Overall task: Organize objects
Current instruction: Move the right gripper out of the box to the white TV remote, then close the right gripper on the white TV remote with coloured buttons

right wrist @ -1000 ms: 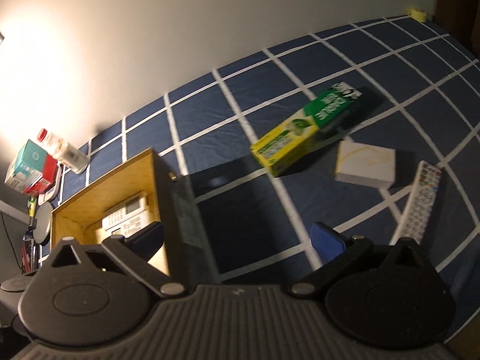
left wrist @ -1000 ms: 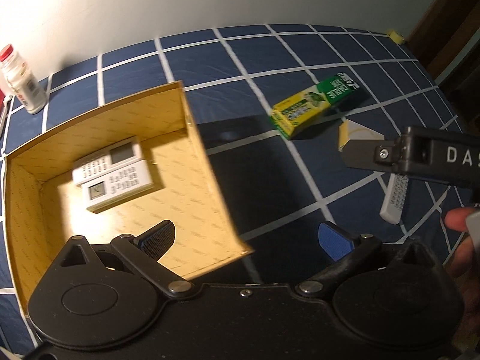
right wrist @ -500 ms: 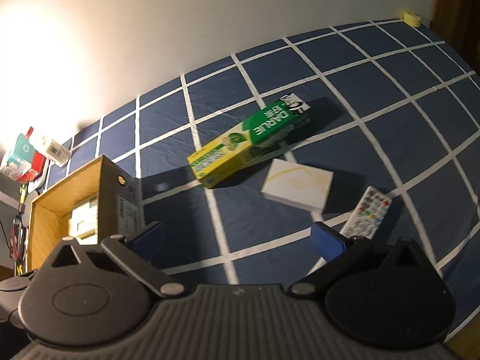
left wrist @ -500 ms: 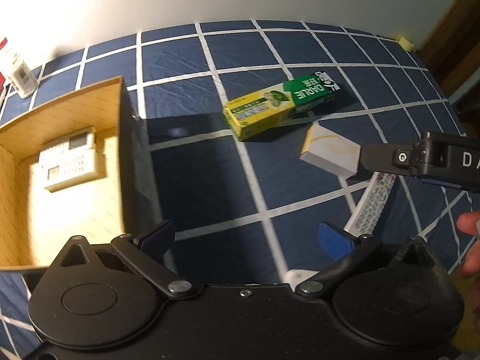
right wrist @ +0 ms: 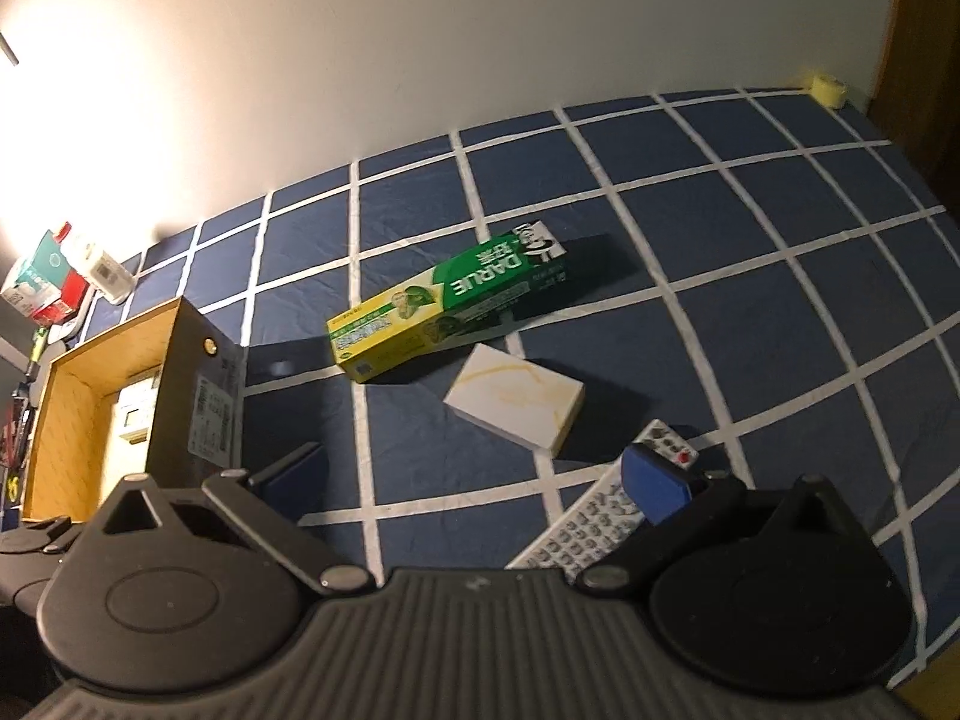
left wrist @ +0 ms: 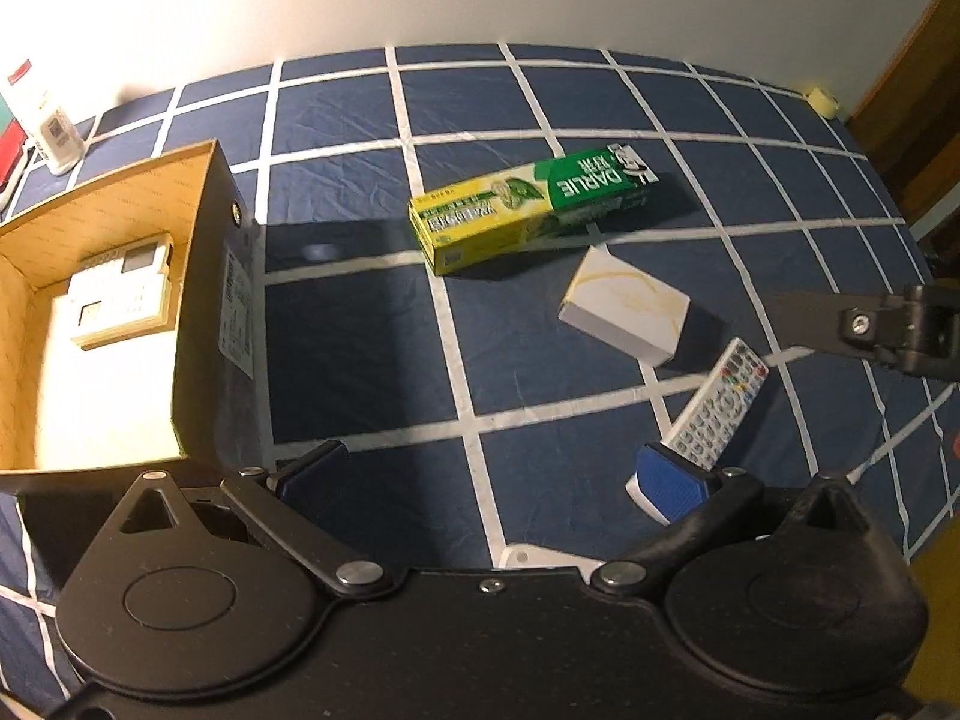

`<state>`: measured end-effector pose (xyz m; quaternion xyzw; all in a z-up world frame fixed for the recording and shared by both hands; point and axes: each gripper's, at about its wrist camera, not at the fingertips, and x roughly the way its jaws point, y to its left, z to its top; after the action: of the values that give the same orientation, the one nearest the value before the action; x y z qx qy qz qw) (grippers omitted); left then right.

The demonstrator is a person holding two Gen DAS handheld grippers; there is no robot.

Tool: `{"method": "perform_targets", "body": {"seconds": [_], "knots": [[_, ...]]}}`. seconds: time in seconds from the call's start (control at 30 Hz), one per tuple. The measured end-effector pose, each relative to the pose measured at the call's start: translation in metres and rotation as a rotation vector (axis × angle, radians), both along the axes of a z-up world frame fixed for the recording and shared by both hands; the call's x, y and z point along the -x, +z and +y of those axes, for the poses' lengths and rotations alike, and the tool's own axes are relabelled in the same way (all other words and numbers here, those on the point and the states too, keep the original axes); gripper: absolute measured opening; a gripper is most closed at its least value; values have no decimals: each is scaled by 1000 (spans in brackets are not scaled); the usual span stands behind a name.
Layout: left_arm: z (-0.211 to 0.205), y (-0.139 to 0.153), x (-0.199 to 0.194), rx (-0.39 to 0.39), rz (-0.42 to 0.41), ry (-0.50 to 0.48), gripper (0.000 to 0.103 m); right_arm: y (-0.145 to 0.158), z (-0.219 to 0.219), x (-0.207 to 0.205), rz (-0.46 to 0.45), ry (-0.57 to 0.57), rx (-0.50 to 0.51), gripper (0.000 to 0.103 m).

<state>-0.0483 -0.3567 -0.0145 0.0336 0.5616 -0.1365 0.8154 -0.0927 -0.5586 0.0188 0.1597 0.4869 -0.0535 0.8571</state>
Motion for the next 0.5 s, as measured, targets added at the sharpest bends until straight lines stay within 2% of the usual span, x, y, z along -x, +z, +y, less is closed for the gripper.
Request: {"method": "perform_targets", "body": {"seconds": [0.23,0.5], "knots": [[-2,-1,8,1,-11,-15,103,3,0,7,21,22,24,103],[-3,-6,3,-10,-17,53,103,-10,-2,-10,51,96,25,103]]}}
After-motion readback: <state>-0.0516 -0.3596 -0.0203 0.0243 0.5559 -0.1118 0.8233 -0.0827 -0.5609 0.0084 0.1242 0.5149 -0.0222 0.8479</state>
